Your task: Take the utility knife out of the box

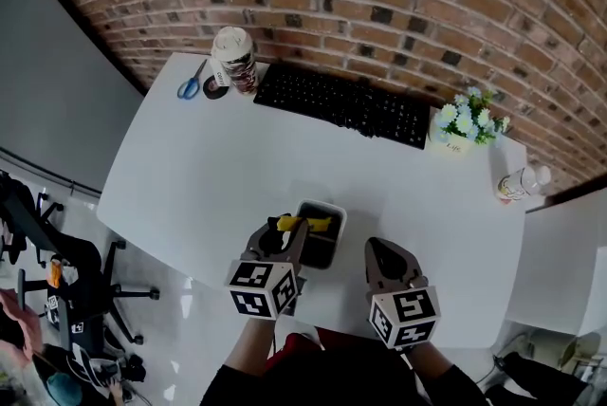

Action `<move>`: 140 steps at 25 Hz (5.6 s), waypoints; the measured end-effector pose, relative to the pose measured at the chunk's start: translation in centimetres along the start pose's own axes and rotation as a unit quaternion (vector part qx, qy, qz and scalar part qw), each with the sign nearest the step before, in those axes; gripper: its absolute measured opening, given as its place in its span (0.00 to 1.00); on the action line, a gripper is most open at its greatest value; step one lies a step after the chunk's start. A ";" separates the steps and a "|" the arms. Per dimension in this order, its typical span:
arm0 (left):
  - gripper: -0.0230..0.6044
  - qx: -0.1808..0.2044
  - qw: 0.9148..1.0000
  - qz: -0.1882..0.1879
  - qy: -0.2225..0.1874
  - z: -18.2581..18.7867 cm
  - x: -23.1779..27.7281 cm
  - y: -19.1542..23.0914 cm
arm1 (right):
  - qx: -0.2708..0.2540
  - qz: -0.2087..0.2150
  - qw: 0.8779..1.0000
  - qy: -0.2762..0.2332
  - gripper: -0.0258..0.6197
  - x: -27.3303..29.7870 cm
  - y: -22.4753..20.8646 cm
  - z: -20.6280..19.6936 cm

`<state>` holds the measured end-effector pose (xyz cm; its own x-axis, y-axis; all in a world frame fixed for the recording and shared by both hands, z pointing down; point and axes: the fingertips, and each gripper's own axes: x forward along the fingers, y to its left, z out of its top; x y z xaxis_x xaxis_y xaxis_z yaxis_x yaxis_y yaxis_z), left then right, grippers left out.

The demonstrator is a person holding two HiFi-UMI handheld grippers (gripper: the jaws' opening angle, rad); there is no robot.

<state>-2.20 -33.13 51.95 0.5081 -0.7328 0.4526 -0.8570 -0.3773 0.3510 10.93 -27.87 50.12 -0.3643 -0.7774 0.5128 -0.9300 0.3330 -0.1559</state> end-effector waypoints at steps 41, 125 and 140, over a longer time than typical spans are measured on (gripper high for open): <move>0.13 0.005 0.999 0.010 -0.047 2.6 -2.4 -2.2 | -0.023 0.032 0.999 -0.006 0.05 -0.9 0.9 0.4; 0.13 -0.044 0.969 0.196 -0.146 3.3 -31.3 27.0 | -0.138 0.193 0.970 -0.044 0.05 8.4 37.4 5.9; 0.13 -0.046 0.966 0.216 -0.137 0.9 -34.7 29.2 | -0.158 0.227 0.960 -0.034 0.05 8.3 42.1 4.3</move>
<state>-44.94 -19.26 45.74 0.0529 -0.9376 0.3436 -0.9661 0.0390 0.2552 -31.44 -22.65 44.16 -0.7411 -0.5432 0.3946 -0.6169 0.7828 -0.0811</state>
